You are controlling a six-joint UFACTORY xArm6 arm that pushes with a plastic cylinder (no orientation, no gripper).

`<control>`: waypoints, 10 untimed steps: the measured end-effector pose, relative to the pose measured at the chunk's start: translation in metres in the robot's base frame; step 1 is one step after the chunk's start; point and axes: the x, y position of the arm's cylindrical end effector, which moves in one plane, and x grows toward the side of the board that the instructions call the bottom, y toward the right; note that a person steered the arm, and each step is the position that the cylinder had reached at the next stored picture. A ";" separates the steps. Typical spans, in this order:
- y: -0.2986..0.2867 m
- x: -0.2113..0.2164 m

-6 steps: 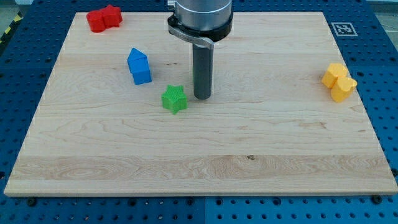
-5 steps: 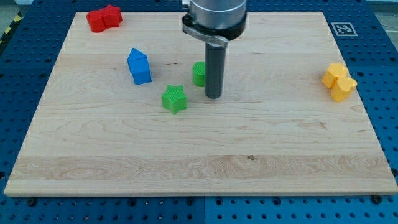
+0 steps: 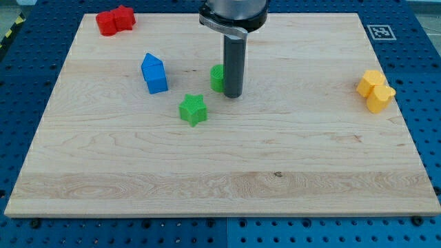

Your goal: Push the green circle parallel to the right of the blue blocks

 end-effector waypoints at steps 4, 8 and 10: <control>0.005 -0.012; -0.045 -0.033; -0.061 -0.047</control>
